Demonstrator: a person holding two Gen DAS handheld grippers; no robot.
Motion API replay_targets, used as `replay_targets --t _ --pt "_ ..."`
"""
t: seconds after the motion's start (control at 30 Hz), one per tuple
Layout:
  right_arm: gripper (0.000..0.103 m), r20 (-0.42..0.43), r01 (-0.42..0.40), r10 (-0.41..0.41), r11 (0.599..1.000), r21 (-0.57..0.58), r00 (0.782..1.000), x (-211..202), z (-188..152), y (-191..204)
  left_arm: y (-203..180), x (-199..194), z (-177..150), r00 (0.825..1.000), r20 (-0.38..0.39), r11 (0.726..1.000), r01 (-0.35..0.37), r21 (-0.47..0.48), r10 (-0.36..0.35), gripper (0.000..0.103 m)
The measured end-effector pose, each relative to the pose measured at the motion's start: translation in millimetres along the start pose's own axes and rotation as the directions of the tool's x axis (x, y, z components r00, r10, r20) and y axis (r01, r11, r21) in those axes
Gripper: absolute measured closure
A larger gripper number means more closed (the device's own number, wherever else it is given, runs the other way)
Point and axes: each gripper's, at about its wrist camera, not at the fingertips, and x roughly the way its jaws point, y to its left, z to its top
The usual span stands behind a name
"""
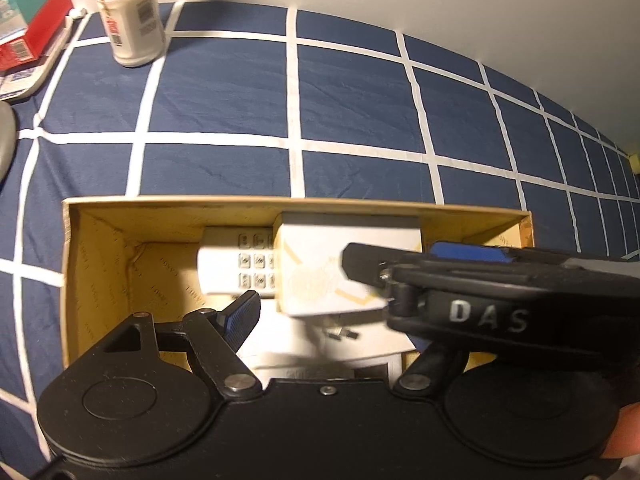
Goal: Organize objects
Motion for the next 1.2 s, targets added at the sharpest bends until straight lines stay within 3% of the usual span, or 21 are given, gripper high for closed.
replay_targets --t 0.77,1.2 --pt "0.029 0.126 0.136 -0.131 0.990 -0.038 0.983 -112 -76 8 0 -88 -82 0.986 0.114 0.992 -0.122 -0.031 0.125 0.026" --pt "0.016 0.150 0.199 -0.190 0.979 -0.046 0.970 -147 -121 13 -4 -120 -117 0.973 0.171 0.988 -0.155 -0.021 0.156 0.018"
